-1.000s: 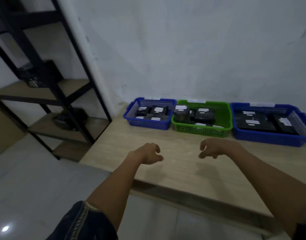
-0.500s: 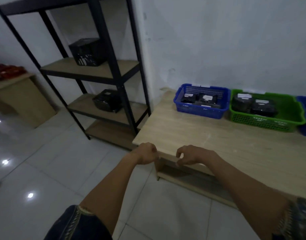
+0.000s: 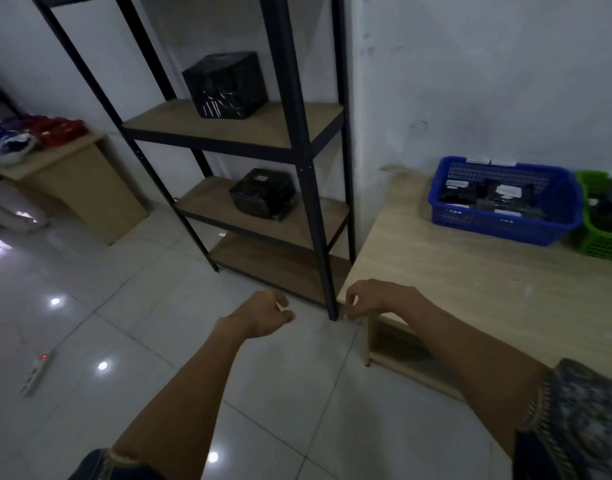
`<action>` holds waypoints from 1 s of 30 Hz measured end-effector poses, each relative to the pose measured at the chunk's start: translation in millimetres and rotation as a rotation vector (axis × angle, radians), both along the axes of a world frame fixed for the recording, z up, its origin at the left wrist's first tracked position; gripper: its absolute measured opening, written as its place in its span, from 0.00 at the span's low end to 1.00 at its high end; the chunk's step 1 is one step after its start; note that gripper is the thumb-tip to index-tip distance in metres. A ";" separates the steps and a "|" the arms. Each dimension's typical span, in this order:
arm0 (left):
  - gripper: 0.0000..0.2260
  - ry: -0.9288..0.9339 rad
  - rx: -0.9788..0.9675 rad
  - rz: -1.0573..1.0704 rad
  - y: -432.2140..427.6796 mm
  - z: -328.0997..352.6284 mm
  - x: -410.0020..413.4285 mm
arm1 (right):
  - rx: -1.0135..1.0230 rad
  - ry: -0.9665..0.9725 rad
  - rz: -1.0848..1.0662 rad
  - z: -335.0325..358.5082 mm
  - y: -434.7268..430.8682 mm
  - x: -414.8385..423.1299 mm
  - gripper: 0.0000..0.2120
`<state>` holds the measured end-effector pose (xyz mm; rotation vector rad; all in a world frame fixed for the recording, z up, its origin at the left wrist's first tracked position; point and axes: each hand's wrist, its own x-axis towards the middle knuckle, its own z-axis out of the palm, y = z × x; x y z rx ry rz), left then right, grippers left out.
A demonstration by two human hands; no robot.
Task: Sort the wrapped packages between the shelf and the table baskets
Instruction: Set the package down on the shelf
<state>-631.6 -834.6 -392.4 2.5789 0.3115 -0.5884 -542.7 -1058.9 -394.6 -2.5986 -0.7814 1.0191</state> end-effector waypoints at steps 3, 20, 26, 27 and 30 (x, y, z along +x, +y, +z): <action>0.21 0.016 -0.017 -0.009 48.7 -9.9 15.4 | -0.022 0.057 -0.008 -9.5 47.3 16.6 0.19; 0.22 0.128 -0.088 -0.176 288.4 -75.4 150.9 | -0.124 0.086 -0.176 -73.3 265.7 98.8 0.19; 0.22 0.106 -0.107 -0.167 335.4 -101.2 209.9 | -0.108 0.058 -0.242 -105.6 315.4 160.9 0.11; 0.21 0.101 -0.122 -0.155 343.4 -108.1 217.7 | -0.108 0.082 -0.238 -111.0 323.7 166.9 0.07; 0.21 0.103 -0.163 -0.138 367.5 -131.7 241.8 | -0.140 0.126 -0.247 -127.1 345.9 185.0 0.29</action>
